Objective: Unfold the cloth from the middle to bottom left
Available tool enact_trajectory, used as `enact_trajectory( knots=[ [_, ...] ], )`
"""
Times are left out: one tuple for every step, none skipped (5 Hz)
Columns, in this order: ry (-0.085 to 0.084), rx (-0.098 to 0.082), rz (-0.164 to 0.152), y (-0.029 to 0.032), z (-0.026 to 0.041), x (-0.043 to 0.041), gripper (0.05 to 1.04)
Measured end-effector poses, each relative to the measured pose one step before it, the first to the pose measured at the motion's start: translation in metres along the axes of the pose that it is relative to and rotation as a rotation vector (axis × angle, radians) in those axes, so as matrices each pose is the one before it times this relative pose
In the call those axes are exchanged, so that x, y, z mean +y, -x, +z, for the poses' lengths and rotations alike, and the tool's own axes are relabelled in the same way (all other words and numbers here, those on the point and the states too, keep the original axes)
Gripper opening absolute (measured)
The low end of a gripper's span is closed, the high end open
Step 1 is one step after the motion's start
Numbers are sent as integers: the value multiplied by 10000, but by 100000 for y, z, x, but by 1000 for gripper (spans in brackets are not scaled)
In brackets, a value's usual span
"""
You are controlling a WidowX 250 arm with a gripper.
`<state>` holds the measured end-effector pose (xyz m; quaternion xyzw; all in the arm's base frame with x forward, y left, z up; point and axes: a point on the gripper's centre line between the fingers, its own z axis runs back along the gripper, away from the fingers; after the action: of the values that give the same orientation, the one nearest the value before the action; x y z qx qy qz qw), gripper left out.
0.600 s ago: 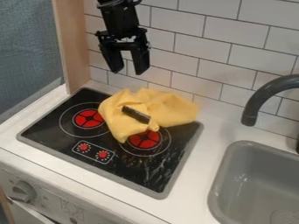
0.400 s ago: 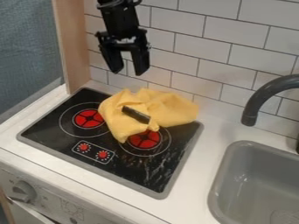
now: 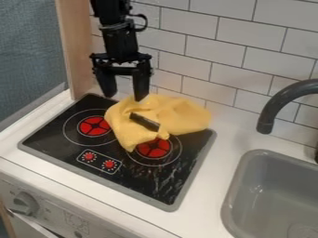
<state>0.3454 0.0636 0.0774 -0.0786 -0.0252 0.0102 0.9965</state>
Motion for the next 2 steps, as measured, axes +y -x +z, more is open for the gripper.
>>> enact_trajectory(
  knots=[
    [-62,-57,378,893,-560,-255,998],
    [-17,-99,4,-236,-539,-1414,999]
  ],
)
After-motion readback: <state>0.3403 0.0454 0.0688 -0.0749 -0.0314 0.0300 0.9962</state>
